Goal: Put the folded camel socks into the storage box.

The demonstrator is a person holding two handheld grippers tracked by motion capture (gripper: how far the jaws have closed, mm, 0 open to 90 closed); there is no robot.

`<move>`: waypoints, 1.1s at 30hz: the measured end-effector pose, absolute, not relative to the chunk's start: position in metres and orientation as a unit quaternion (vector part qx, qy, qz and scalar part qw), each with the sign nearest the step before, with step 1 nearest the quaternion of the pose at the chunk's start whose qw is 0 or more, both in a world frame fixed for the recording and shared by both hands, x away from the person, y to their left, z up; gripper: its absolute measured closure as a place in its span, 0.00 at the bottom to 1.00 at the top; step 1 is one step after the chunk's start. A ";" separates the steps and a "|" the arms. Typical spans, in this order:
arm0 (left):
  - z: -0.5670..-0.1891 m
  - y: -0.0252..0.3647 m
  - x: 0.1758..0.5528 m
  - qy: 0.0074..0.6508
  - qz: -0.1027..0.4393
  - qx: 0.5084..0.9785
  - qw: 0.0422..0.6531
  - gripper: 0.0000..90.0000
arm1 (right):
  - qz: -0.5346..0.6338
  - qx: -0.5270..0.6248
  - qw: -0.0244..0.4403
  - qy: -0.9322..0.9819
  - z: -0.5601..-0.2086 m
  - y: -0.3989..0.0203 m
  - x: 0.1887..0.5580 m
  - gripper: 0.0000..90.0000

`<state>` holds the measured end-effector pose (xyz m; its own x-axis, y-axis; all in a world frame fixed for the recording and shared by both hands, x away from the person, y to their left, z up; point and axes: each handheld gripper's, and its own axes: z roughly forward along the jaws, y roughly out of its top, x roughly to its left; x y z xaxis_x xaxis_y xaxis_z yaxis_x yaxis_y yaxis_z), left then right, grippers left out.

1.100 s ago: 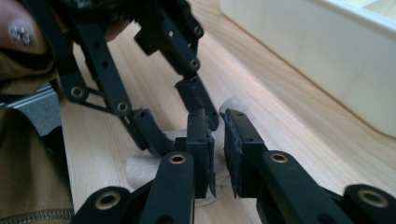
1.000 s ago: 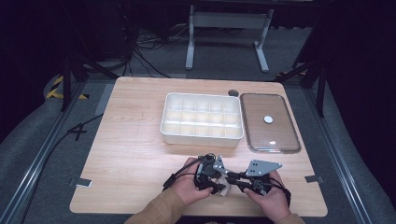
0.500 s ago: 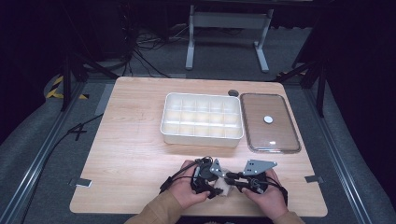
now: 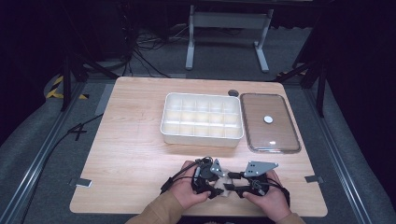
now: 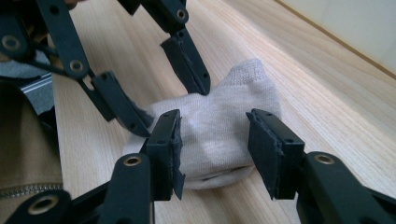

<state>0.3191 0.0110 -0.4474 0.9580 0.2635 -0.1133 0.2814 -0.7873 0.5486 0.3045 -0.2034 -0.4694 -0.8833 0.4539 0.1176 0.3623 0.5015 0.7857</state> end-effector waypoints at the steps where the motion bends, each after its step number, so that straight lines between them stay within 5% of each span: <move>1: -0.446 0.014 0.319 0.145 -0.013 0.945 0.293 0.56 | 0.441 0.233 0.053 0.865 -0.470 -0.204 0.305 0.61; 33: -0.426 0.134 0.340 0.296 0.050 0.894 0.333 0.55 | 0.371 0.184 0.063 0.908 -0.459 -0.184 0.340 0.61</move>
<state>0.3398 0.1337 -0.4263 0.8195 0.5628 -0.1080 0.4962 -0.6027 0.6249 0.3403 -0.1839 -0.4589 -0.9246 0.3802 0.0226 0.2873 0.6575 0.6965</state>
